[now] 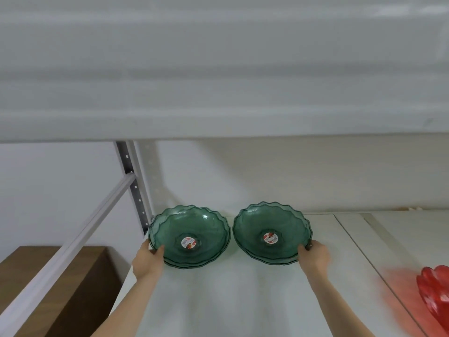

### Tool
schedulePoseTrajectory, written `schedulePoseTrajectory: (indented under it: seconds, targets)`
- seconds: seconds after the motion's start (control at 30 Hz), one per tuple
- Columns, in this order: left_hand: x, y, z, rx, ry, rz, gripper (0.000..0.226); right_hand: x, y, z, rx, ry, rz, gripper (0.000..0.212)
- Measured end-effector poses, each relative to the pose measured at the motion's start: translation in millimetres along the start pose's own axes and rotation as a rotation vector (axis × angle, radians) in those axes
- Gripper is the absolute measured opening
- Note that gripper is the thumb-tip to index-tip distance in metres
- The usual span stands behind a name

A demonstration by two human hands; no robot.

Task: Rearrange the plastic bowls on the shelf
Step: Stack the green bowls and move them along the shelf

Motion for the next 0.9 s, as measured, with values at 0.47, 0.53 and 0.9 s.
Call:
schedulePoseTrajectory:
  seconds: [0.47,0.53,0.9]
  targets:
    - [-21,-8,19,-0.139,-0.279,-0.015,0.05,9,5,1,-0.028,0.162,0.043,0.034]
    - [-16,-3,15,-0.131,-0.372,0.032,0.061,4,9,-2,-0.05,0.222,-0.006,0.047]
    - [64,94,-14,-0.105,-0.702,0.614,0.068,-24,73,-63,-0.139,0.808,-0.455,0.078]
Point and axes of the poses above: each hand's wrist, its own y-axis away from the middle knuckle, its own z-axis out of the palm, x = y × z, the point moved 6 cm from there along -y, towards the middle knuckle, and after that the axes turned 1 degree about x, right-handed, at the moved point
